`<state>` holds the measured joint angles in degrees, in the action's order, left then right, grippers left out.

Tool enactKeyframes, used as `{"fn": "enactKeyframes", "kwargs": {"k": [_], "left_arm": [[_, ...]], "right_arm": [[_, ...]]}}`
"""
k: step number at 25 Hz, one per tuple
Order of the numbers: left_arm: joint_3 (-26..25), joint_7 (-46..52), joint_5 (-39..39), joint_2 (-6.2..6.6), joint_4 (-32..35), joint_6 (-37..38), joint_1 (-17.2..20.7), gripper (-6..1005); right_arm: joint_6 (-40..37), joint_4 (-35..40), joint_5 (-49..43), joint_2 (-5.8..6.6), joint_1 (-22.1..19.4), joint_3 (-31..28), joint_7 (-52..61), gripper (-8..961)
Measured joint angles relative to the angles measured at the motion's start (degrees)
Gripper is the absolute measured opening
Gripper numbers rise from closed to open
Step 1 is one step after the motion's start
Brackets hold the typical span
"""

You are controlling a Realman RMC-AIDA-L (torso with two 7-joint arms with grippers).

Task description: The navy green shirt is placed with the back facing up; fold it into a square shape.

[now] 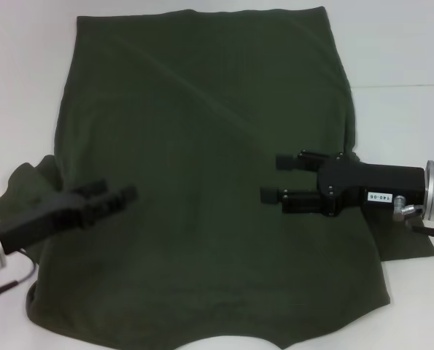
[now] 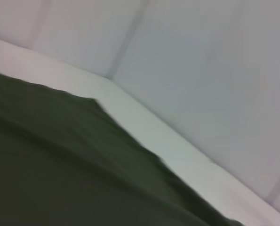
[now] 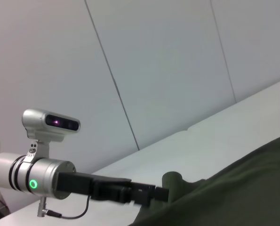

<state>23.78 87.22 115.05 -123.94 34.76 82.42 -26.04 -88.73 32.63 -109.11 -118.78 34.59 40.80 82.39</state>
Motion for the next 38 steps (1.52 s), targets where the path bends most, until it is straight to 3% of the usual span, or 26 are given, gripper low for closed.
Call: {"fn": "enactKeyframes", "kwargs": {"k": [6,12,22,38], "left_arm": [[-6.4,3.8,-1.4,0.78,0.6,-5.6,-0.2,886],[-9.6,5.4,-1.5,1.43,1.6,-11.2,-0.1,886],[-8.5,2.4,-0.6,1.96,2.2,-20.6,-0.5,885],[-7.2,-8.4,6.6,1.6,5.8,-22.9,-0.3,885]], "right_arm": [[0.1,0.0,1.7,-0.09,-0.3,0.0,0.1,917],[0.5,0.0,1.9,-0.47,-0.4,0.0,0.1,916],[1.3,-0.8,2.1,-0.66,-0.5,-0.7,0.1,916],[0.9,-1.4,2.8,-0.66,-0.8,-0.9,0.3,917]]}}
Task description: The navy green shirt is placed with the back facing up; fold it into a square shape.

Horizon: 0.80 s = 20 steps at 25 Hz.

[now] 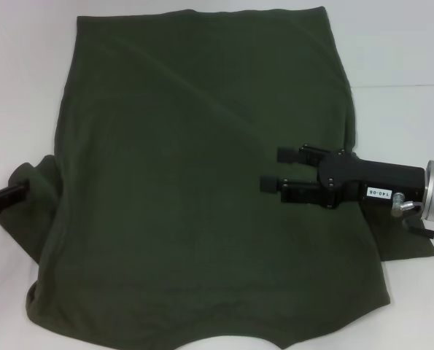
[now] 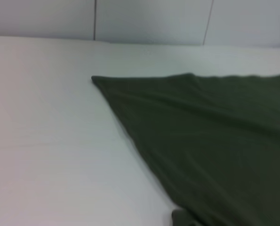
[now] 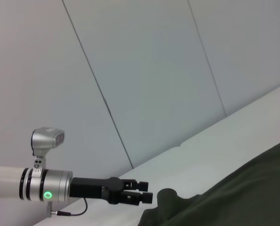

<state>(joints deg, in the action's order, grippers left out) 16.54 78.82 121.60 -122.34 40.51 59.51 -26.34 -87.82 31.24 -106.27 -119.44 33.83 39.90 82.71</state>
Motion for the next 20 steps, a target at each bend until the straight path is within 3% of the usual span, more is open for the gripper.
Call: {"fn": "enactKeyframes", "kwargs": {"k": [20], "left_arm": [[7.2,-2.6,4.5,-0.22,0.9,-7.6,-1.1,885]], "right_arm": [[0.4,-0.8,2.1,-0.09,0.0,-0.1,-0.5,916]]}}
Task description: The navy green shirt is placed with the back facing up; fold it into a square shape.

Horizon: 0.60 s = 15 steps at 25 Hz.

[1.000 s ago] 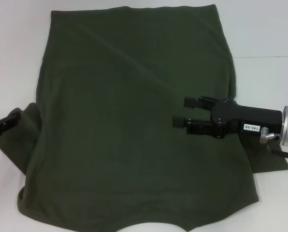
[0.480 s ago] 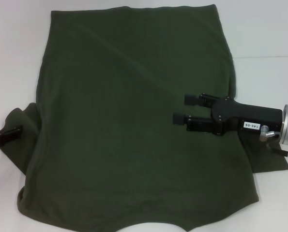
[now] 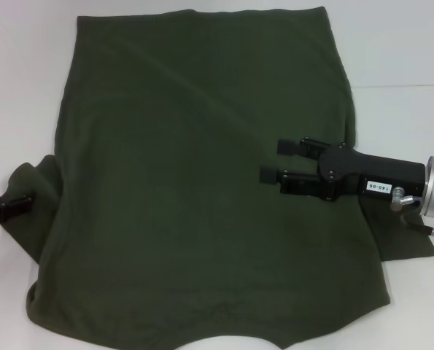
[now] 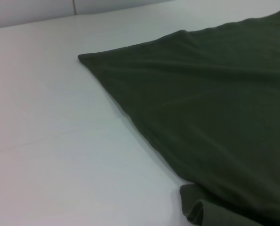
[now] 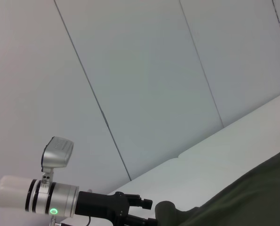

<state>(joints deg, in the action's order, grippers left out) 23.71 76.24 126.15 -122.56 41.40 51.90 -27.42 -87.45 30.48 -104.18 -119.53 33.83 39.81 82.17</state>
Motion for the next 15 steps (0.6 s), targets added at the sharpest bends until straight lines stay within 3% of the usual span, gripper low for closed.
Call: {"fn": "enactKeyframes", "kwargs": {"k": [15], "left_arm": [[4.5,-1.2,0.5,-0.52,0.0,-0.9,-0.4,886]], "right_arm": [[0.1,-0.2,0.6,0.0,0.0,-0.3,-0.2,917]]}}
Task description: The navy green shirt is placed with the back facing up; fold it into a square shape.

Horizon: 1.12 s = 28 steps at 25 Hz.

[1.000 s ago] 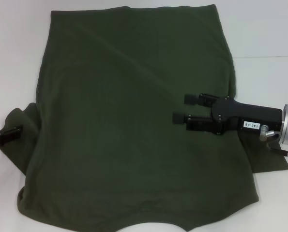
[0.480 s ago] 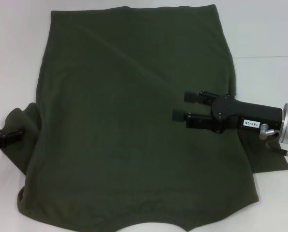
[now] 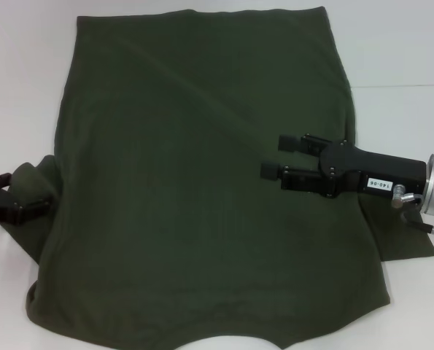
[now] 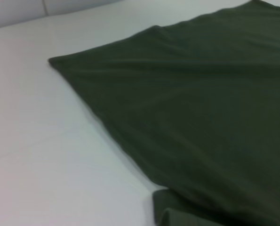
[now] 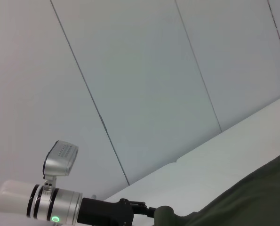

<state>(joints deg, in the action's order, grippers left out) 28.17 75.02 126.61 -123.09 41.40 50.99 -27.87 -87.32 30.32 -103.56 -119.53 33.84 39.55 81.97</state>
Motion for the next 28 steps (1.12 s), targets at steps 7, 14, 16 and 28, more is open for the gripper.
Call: {"fn": "enactKeyframes", "kwargs": {"k": [7,14,16,28], "left_arm": [[1.5,0.1,1.1,-0.7,1.2,0.0,0.4,886],[1.6,0.3,1.1,-0.75,1.5,-0.2,0.4,885],[1.5,0.3,1.1,-0.75,1.9,-0.5,0.4,885],[1.8,0.2,1.1,-0.75,2.1,-0.8,0.1,883]], "right_arm": [[0.1,0.0,0.2,0.0,0.0,0.0,-0.1,916],[0.1,-0.1,0.2,0.0,0.0,0.0,-0.1,916],[0.1,-0.1,0.2,0.0,0.0,0.0,-0.1,917],[0.0,-0.2,0.1,0.0,0.0,0.0,-0.1,916]]}}
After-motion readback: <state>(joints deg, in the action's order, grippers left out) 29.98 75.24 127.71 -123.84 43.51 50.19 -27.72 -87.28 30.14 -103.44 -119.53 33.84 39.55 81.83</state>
